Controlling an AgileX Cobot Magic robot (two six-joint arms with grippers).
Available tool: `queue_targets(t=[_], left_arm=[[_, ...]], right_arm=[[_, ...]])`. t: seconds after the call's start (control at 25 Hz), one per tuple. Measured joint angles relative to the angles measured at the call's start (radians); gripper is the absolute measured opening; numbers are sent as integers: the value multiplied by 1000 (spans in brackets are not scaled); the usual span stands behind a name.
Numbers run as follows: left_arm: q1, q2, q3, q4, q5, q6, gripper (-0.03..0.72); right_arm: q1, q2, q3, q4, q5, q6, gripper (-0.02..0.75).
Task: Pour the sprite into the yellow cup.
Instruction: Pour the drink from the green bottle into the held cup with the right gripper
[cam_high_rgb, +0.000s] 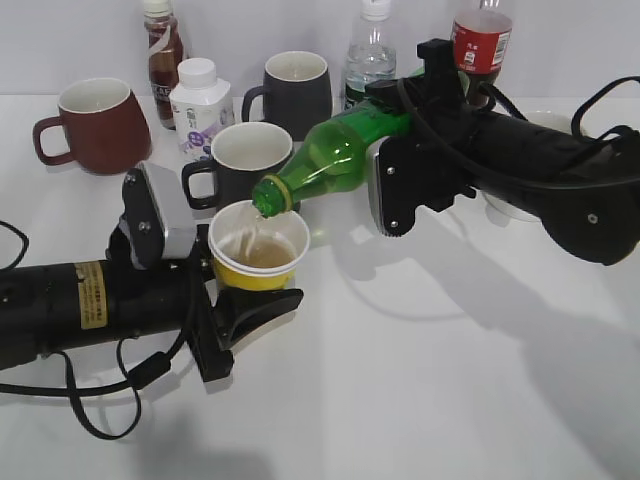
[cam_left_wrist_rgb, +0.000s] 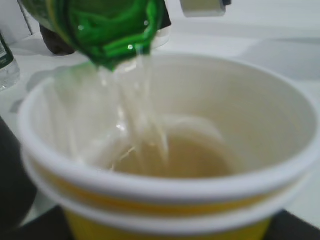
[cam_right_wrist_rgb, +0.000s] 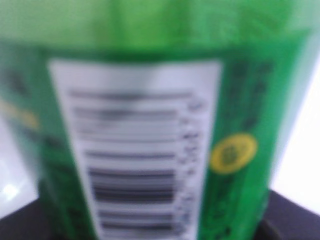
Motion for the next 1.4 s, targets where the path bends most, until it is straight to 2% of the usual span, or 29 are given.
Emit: queue_targets(t=[0.84, 1.16, 1.4], left_arm=[[0, 0, 0, -1, 2, 0, 425], [0, 0, 0, -48, -9, 0, 425], [0, 0, 0, -106, -67, 0, 425]], right_arm=[[0, 0, 0, -1, -1, 1, 407], [0, 0, 0, -13, -1, 276, 407], [0, 0, 0, -39, -1, 591, 407]])
